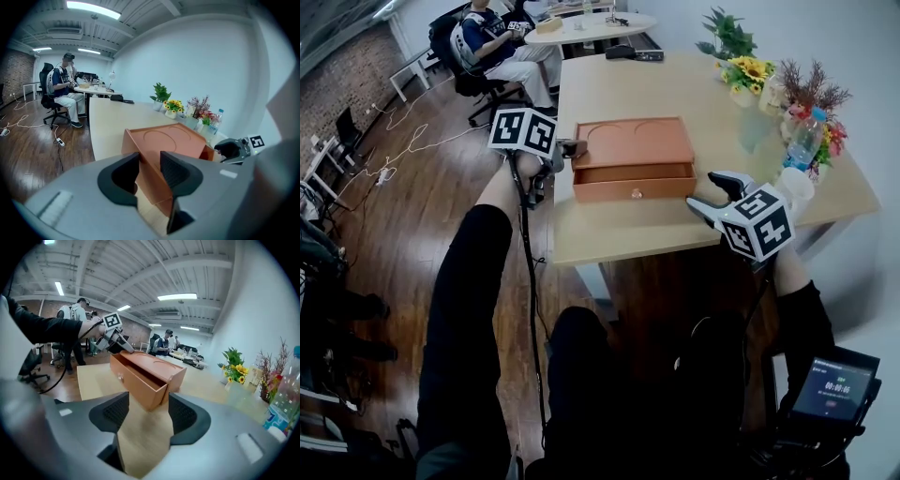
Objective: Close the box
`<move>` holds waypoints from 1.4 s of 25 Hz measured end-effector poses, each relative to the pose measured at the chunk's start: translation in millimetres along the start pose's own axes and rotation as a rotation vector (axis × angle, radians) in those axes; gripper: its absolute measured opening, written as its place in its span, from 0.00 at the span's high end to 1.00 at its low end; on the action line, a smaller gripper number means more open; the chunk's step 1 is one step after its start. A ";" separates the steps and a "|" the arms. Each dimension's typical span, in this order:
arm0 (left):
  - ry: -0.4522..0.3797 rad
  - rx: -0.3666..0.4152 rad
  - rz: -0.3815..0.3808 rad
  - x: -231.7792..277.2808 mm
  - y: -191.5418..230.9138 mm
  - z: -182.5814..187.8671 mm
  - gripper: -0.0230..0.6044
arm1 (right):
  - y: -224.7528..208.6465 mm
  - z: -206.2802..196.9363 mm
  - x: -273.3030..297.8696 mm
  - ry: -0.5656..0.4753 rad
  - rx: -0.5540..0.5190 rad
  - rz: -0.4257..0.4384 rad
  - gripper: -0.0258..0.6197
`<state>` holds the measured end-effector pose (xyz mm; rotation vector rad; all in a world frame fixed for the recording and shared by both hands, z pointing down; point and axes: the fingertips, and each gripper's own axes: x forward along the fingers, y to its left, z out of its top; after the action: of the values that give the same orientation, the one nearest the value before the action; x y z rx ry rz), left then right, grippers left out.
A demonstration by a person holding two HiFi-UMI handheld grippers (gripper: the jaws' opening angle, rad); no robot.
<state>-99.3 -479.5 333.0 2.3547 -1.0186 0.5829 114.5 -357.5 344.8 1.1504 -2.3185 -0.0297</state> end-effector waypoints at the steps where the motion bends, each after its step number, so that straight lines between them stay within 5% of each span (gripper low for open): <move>1: -0.002 -0.001 0.001 0.4 -0.2 -0.5 0.77 | 3.8 -2.9 1.5 0.024 -0.045 -0.016 0.55; 3: -0.004 -0.002 -0.002 1.4 -1.3 -0.8 0.77 | 22.6 2.7 -2.3 0.048 -0.187 -0.053 0.75; 4: -0.005 -0.002 -0.006 1.5 -1.8 -0.3 0.77 | 37.8 9.2 -3.6 0.043 -0.228 -0.039 0.90; 5: -0.005 -0.002 -0.008 1.0 -2.2 0.6 0.77 | 54.1 16.0 -1.8 0.034 -0.237 -0.004 0.96; 7: -0.006 0.001 -0.006 -0.8 -2.6 2.4 0.77 | 75.8 24.8 11.7 0.043 -0.247 0.051 0.96; 13: -0.004 0.007 -0.005 -1.3 -4.9 1.3 0.77 | 65.8 26.9 53.8 0.185 -0.331 -0.036 0.96; 21: -0.020 -0.003 -0.033 -1.1 -3.2 1.9 0.76 | 46.4 37.4 80.0 0.211 -0.354 -0.133 0.96; 30: -0.031 -0.009 -0.041 3.0 -2.2 3.5 0.76 | 35.4 39.7 92.3 0.181 -0.335 -0.125 0.96; 35: -0.178 0.089 0.009 -11.4 -4.7 6.3 0.75 | 42.5 43.4 67.8 0.105 -0.186 -0.054 0.96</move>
<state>-101.7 -474.3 320.4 2.5180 -1.1011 0.4356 29.8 -390.3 349.9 1.0937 -2.1423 -0.1959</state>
